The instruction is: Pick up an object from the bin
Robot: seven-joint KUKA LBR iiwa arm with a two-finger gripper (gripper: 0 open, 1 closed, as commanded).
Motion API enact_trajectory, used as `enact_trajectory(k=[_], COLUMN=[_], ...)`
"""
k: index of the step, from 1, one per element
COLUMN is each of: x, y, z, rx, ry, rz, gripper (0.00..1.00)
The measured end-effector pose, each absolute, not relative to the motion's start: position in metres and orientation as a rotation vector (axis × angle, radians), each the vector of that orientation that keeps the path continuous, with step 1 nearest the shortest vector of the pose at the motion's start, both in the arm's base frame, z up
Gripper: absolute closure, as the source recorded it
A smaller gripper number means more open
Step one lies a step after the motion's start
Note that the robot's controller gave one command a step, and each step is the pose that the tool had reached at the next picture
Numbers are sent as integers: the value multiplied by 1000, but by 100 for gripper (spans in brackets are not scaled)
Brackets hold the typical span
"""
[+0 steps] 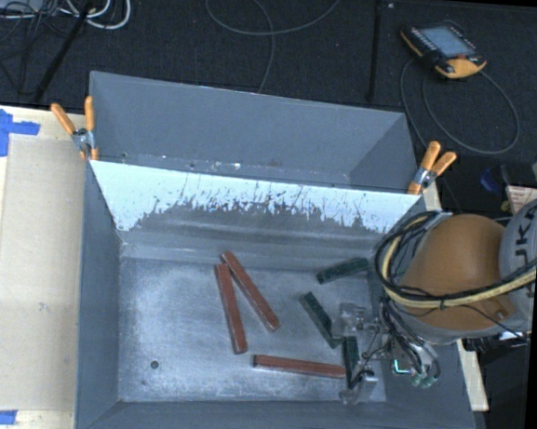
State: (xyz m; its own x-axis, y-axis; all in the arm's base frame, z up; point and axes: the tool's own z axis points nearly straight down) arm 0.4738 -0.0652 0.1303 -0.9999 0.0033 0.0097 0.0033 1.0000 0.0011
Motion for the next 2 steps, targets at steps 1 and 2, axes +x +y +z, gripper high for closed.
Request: enact_trajectory(k=[1, 2], x=[476, 493], y=[-65, -45], z=[134, 92], rx=[0, 262], ry=[-3140, -3134], rz=[0, 2], gripper=[0, 0])
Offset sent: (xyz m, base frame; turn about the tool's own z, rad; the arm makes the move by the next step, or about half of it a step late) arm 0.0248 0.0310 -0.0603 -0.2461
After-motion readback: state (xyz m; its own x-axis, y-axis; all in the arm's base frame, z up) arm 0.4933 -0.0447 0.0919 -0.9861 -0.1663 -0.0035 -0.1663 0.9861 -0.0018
